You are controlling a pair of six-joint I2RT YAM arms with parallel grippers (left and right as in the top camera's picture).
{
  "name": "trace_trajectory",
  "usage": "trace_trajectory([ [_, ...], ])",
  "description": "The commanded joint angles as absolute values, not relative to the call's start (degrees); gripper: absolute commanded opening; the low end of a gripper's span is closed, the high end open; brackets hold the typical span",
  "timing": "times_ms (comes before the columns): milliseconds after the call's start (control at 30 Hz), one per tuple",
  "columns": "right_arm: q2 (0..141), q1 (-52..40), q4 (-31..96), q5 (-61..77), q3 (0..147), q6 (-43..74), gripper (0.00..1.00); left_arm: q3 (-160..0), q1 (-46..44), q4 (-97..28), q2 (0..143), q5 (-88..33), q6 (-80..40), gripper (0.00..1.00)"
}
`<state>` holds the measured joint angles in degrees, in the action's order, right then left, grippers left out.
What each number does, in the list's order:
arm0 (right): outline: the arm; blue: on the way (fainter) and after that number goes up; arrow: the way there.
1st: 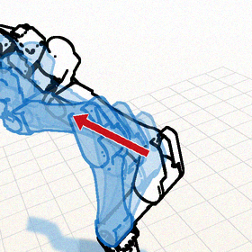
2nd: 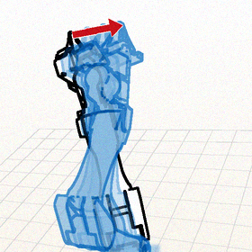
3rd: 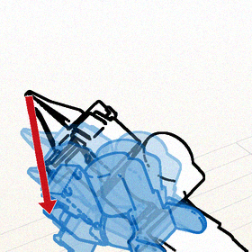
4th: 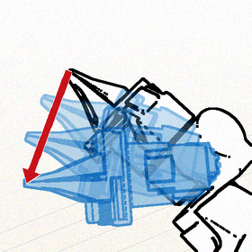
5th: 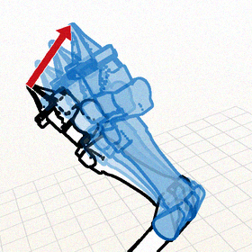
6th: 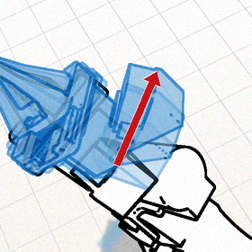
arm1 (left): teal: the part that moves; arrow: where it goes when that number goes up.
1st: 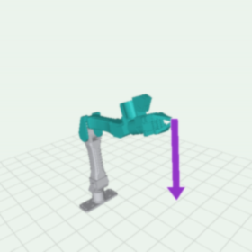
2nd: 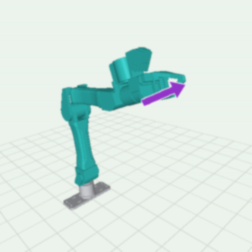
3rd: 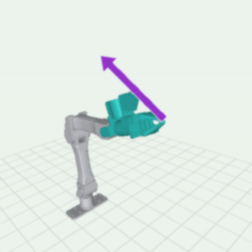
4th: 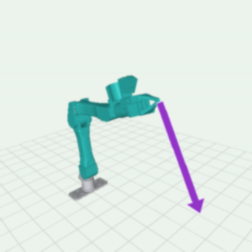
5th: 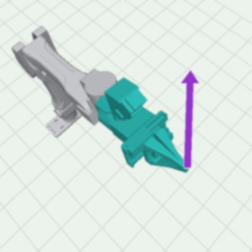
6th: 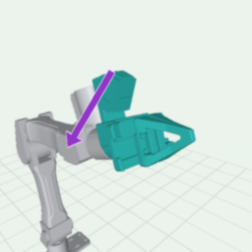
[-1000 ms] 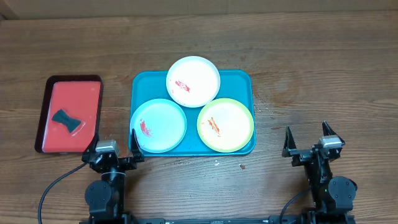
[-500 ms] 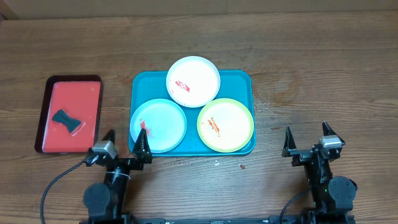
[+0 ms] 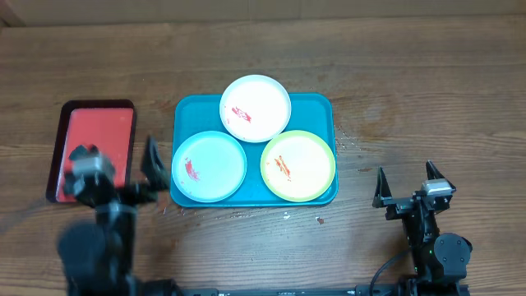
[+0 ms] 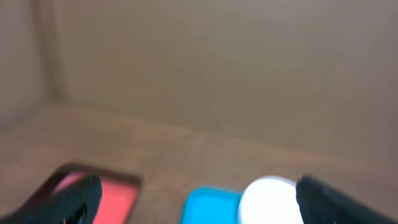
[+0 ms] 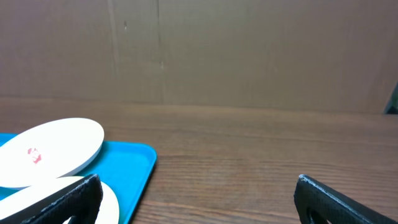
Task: Clean dirty plates on tray and stack at the side
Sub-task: 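Move the left gripper to the sponge in the red tray and grasp it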
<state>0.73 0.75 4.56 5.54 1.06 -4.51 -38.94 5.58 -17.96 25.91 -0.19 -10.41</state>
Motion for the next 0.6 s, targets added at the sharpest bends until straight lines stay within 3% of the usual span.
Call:
trace_trajectory([
  [0,0.2,0.9,4.4,5.2,0.5,-4.6,1.00,-56.5,5.8,-31.7,45.6,13.4,-2.8,1.00],
  [100,0.2,0.9,4.4,5.2,0.5,-4.6,1.00,-69.5,9.4,-41.8,59.9,16.1,-3.1,0.99],
  [267,0.2,0.9,4.4,5.2,0.5,-4.6,1.00,-82.5,18.5,-48.7,77.5,16.0,-4.1,1.00],
  [433,0.2,0.9,4.4,5.2,0.5,-4.6,1.00,-84.6,25.9,-49.2,87.9,9.3,-14.1,1.00],
  [567,0.2,0.9,4.4,5.2,0.5,-4.6,1.00,-84.5,29.2,-50.5,94.8,4.5,-15.2,1.00],
])
